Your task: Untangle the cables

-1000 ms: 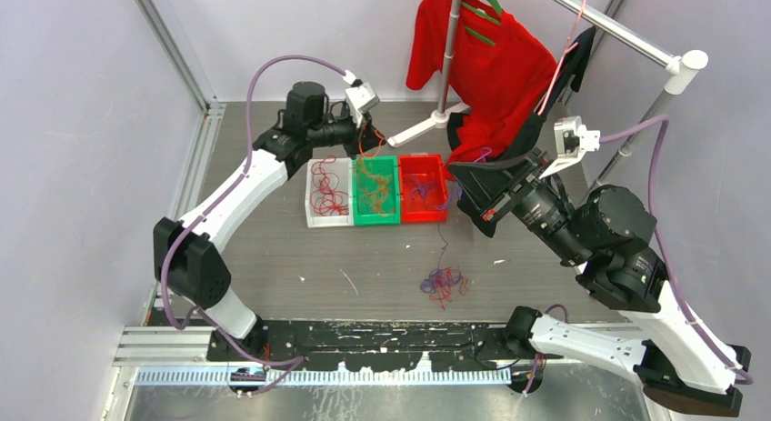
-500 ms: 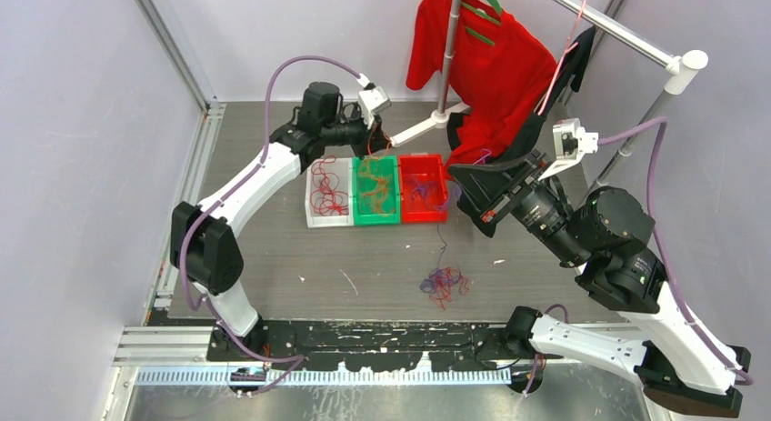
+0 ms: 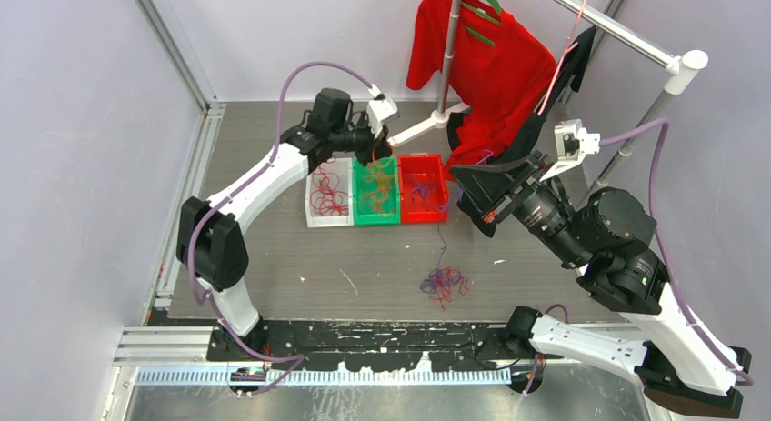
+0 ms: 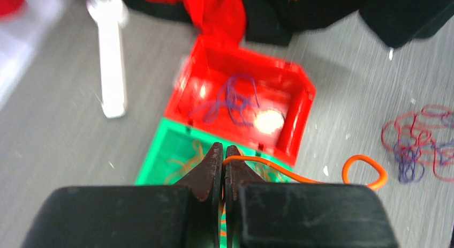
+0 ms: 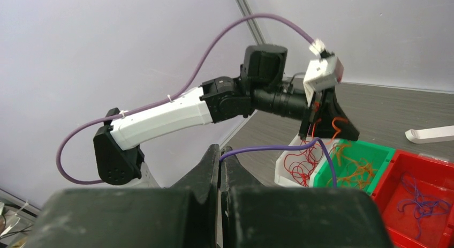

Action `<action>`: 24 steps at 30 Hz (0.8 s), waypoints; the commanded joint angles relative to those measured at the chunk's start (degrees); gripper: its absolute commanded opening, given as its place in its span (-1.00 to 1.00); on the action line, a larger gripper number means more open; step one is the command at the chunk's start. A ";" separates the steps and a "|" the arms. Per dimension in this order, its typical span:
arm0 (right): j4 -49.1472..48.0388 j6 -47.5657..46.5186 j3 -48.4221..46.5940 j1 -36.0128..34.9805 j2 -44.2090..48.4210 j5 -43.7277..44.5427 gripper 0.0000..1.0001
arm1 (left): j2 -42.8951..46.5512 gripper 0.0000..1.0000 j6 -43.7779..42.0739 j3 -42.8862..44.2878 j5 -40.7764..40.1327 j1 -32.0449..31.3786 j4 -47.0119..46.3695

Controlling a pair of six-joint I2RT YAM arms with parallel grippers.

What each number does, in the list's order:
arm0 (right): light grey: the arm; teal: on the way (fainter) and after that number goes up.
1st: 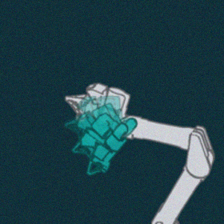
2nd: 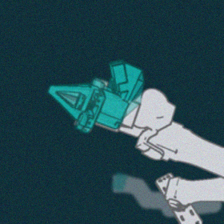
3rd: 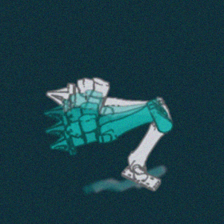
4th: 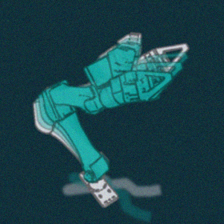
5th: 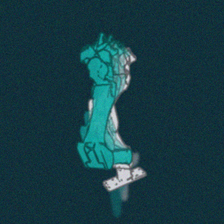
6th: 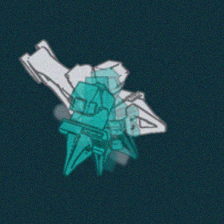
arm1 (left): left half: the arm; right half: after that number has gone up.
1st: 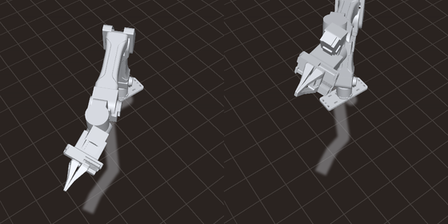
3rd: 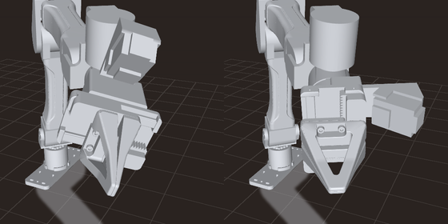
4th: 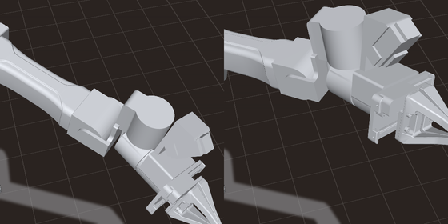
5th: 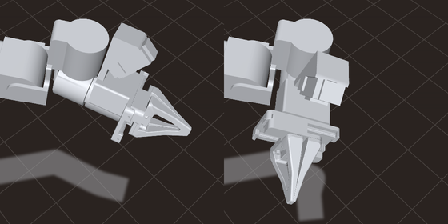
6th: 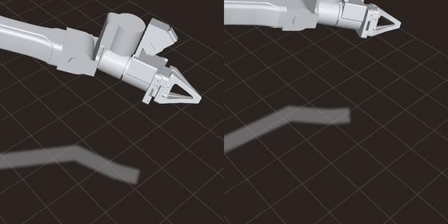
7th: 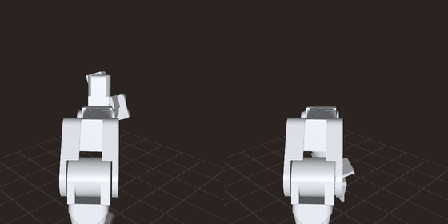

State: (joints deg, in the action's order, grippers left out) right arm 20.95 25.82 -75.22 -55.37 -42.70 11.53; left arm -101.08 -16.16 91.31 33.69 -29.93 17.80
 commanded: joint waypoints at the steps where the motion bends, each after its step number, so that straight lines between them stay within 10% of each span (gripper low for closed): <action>1: -1.10 -0.18 -1.92 -0.08 1.08 1.21 -0.98 | 0.33 -1.00 -3.94 -4.39 -4.34 -0.23 5.22; 13: -2.12 0.19 -1.59 -0.07 -1.49 0.86 -0.98 | -7.76 -0.96 -1.47 0.14 -17.59 -3.99 11.90; 20: -3.04 0.41 -1.80 -0.08 -3.46 0.06 -0.98 | -9.56 0.15 -1.58 7.31 -15.64 -1.53 17.26; 24: -3.60 0.67 -1.77 -0.08 -4.49 -0.61 -0.98 | -8.37 0.38 -4.61 8.03 -15.13 0.05 20.84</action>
State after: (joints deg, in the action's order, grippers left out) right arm 21.10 25.89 -75.31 -55.37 -46.54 11.79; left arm -112.05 -18.68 96.92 17.65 -31.62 34.46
